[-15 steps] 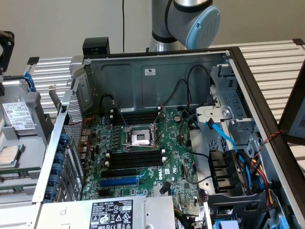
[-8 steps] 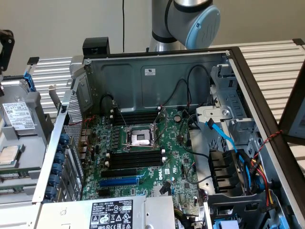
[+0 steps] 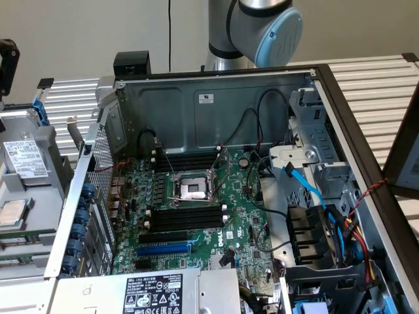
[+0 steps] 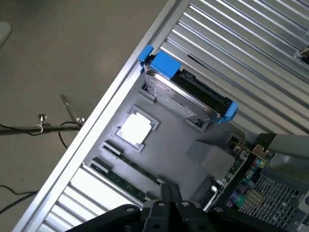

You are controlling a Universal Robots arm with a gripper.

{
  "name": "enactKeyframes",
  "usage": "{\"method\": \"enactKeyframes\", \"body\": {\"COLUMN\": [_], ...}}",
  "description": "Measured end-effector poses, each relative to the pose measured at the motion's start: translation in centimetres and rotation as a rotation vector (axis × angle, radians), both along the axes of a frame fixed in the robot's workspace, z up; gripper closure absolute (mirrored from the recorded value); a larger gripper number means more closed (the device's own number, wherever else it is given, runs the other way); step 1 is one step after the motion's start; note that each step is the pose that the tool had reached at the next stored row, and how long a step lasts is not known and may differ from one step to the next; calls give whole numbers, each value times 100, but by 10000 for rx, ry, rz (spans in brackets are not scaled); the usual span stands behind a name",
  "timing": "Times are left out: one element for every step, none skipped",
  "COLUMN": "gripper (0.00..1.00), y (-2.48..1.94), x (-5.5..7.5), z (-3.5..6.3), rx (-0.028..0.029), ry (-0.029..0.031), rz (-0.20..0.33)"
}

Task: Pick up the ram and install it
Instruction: 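Pick up the ram and move it above insertion slot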

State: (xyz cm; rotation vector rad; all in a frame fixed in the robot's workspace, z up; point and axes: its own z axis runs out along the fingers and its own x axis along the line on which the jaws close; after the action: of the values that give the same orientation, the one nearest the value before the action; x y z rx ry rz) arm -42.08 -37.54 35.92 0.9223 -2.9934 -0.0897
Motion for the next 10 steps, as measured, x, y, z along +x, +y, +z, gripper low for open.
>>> {"method": "enactKeyframes", "body": {"gripper": [90, 90, 90, 90, 90, 90, 90, 90, 90, 90], "y": [0, -1, -1, -1, 0, 0, 0, 0, 0, 0], "x": [-1, -2, -3, -5, -7, -8, -8, -8, -8, -9], "z": [-5, -10, -15, -19, -25, -30, -35, -41, -46, -50], "rx": [1, 1, 1, 1, 1, 1, 2, 2, 2, 2], "ry": [1, 1, 1, 2, 1, 1, 1, 1, 0, 1], "rz": [197, 377, 548, 731, 921, 1096, 1275, 1461, 1640, 1827]}}
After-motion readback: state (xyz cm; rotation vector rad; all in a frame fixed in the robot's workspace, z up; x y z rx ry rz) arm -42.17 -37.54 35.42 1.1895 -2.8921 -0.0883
